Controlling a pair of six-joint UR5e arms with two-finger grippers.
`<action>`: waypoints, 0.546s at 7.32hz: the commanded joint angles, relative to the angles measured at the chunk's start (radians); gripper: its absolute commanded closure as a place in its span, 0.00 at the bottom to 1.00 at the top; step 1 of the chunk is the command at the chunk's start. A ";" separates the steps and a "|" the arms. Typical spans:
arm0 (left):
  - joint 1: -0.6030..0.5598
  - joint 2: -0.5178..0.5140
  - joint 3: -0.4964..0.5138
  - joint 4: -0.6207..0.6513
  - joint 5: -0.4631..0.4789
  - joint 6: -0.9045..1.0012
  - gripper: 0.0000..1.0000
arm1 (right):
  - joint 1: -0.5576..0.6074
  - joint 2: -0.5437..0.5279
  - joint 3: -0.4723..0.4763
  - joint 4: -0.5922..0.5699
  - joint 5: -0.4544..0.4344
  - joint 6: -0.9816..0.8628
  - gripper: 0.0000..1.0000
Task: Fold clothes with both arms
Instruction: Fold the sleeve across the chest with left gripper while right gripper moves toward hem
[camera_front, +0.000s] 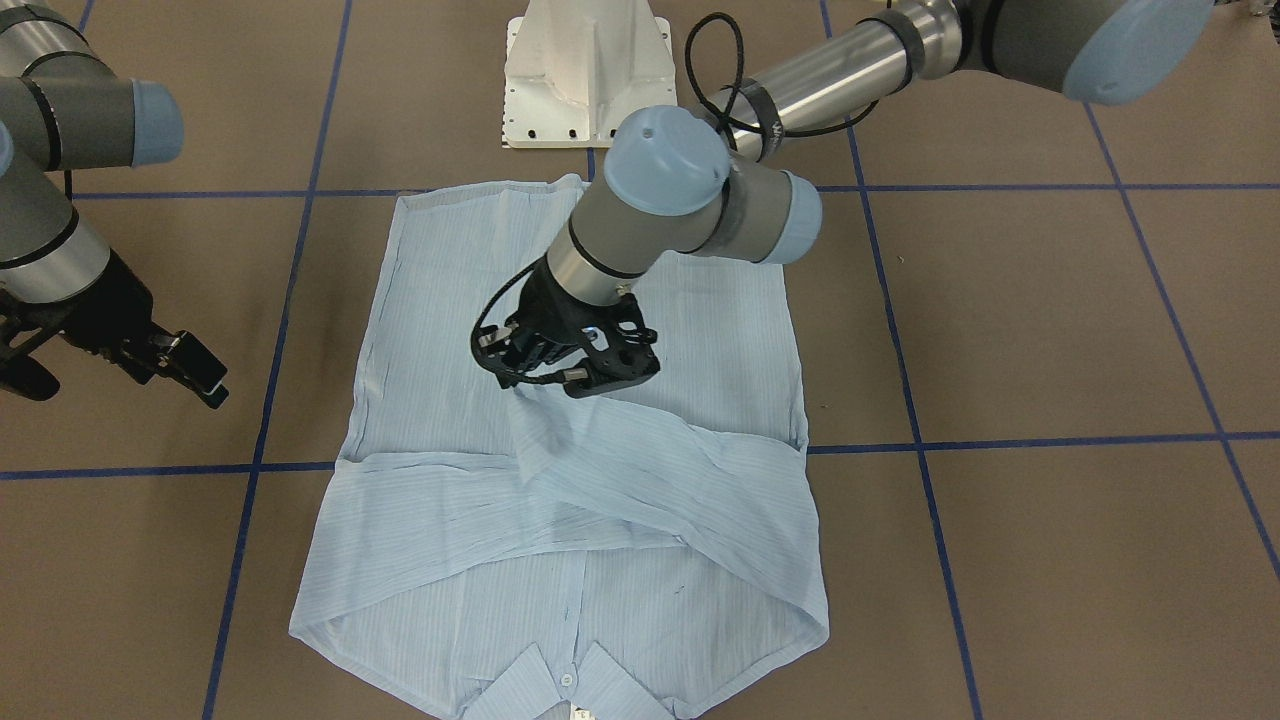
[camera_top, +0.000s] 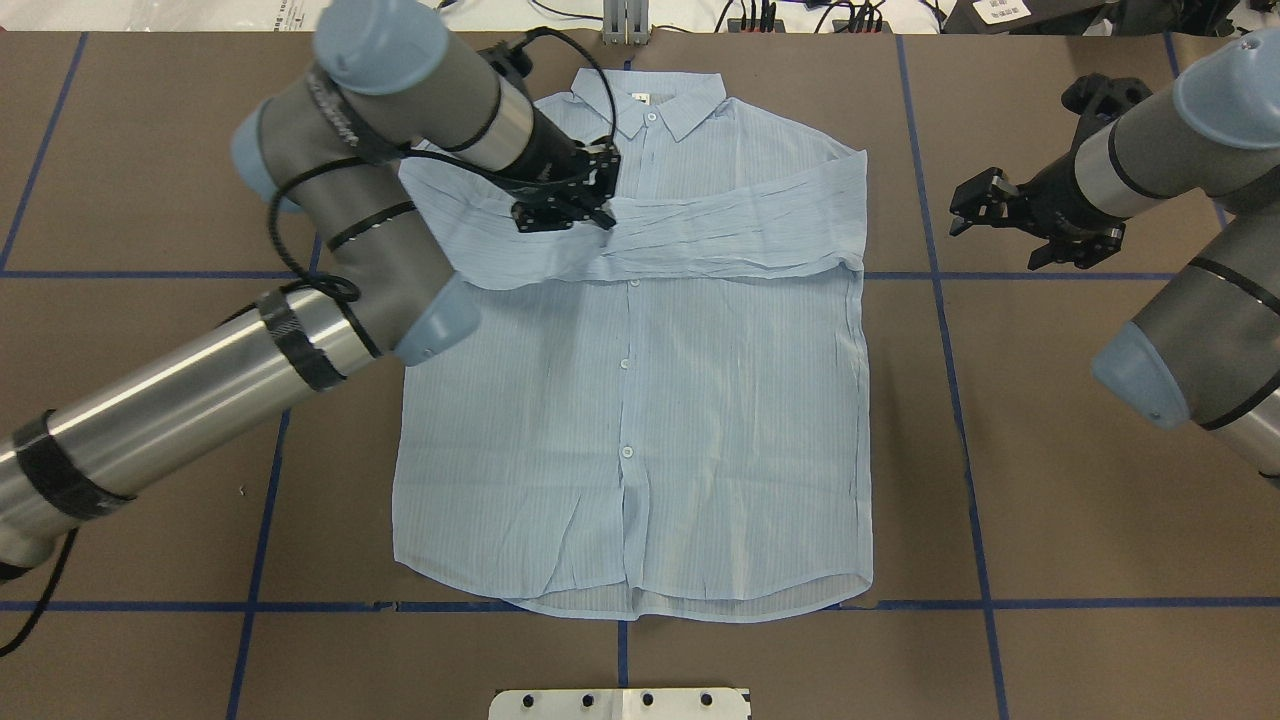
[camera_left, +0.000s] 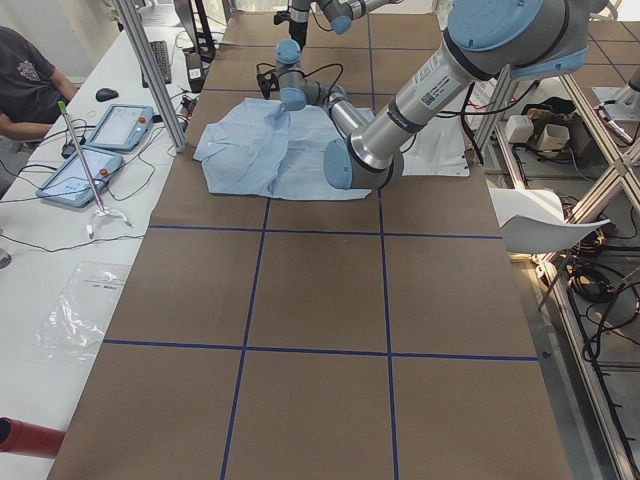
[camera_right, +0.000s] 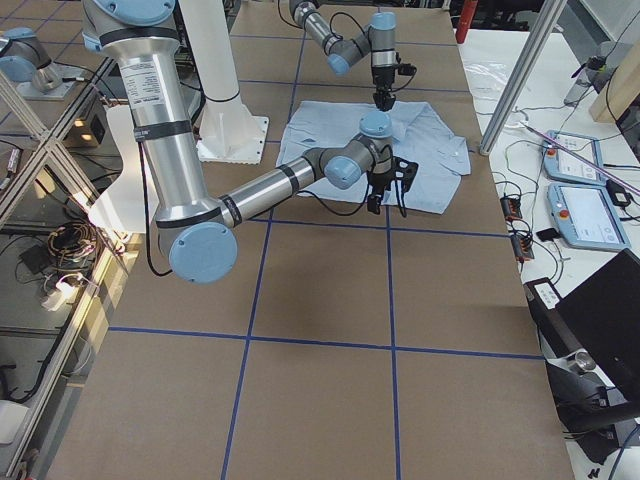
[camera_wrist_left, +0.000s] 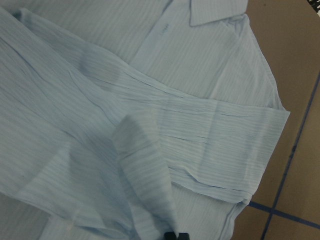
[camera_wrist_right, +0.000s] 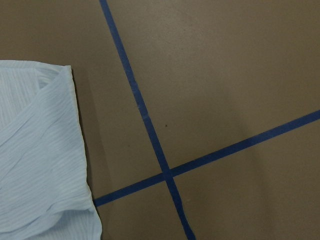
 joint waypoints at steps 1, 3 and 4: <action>0.042 -0.043 0.025 0.001 0.054 -0.011 1.00 | 0.002 -0.009 0.001 0.002 0.001 -0.001 0.01; 0.077 -0.045 0.028 -0.001 0.102 -0.009 1.00 | 0.002 -0.012 0.004 0.003 -0.003 0.000 0.01; 0.082 -0.046 0.033 -0.002 0.106 -0.008 0.80 | 0.000 -0.014 0.004 0.003 -0.005 0.000 0.01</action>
